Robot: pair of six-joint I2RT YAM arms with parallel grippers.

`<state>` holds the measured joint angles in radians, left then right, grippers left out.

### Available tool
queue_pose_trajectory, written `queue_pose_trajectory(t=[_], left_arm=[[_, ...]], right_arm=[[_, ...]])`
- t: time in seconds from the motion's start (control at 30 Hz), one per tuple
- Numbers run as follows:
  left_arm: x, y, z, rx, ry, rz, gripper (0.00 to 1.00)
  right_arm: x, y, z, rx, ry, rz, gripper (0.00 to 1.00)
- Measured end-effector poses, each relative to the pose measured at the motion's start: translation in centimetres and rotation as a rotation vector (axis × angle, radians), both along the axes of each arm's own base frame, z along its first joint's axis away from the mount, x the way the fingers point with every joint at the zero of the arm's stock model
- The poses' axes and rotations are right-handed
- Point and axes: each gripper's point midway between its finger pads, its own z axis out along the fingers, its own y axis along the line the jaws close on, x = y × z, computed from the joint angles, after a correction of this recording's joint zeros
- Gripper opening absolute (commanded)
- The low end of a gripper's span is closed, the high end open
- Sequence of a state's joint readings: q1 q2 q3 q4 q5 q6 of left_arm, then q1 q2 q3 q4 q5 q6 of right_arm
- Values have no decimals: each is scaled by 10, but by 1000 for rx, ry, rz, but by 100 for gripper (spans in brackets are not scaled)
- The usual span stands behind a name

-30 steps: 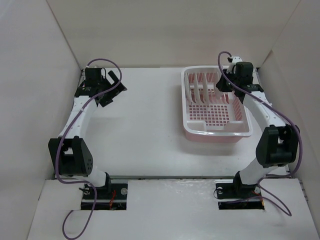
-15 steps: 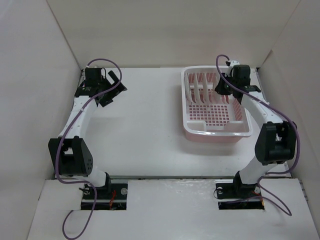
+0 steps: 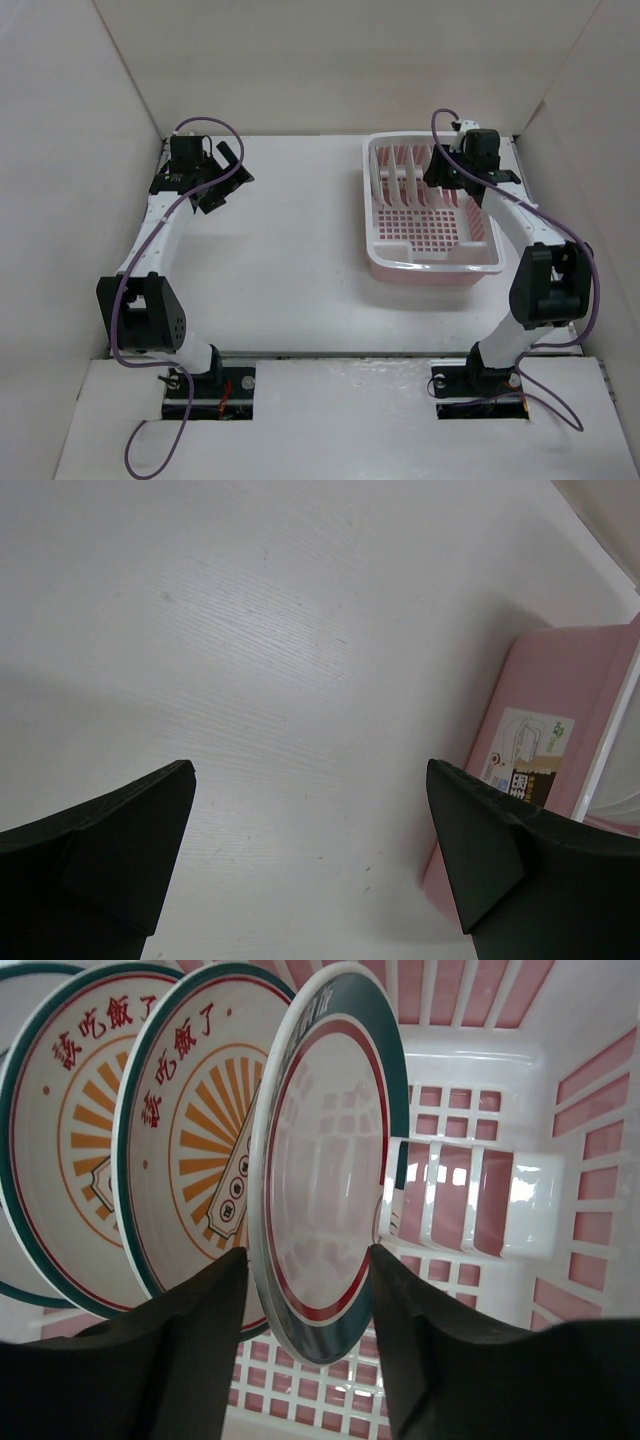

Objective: Load the plates into the dish rack

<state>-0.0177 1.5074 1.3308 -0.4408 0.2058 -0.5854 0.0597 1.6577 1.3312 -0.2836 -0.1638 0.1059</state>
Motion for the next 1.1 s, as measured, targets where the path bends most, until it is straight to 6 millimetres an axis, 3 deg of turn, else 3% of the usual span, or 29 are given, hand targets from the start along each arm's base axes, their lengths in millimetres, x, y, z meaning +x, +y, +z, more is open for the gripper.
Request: queue_pose_trajectory(t=[0.07,0.23,0.27,0.3,0.33,0.37,0.63,0.73,0.87,0.97,1.1], left_arm=[[0,0,0,1,0,-1,100],[0,0,0,1,0,-1,100],[0,0,0,1,1,-1,100],[0,0,0,1,1,-1,100],[0,0,-1,0,2,-2,100],[0,0,-1,0,2,-3,100],[1,-1,13,19,-12,-2,100],[6,3,36,54,-53,6,100],[9,14,88,118,-161,51,100],[-7,22,126,135,-248,91,100],[-44,26,164,112,-341,134,100]], right_arm=[[1,-1,3,0,-4,-5,73],[5,-4,26,-7,-45,-23,75],[5,-5,33,-9,-59,-28,84],[4,-6,41,-9,-75,-34,84],[3,-7,50,-12,-94,-38,85],[1,-8,59,-13,-114,-45,100],[-23,-14,159,-4,-278,-88,100],[-37,-11,191,1,-320,-92,100],[-79,-5,214,3,-341,-78,100],[-116,-8,240,2,-395,-91,100],[-170,-20,275,10,-499,-135,100]])
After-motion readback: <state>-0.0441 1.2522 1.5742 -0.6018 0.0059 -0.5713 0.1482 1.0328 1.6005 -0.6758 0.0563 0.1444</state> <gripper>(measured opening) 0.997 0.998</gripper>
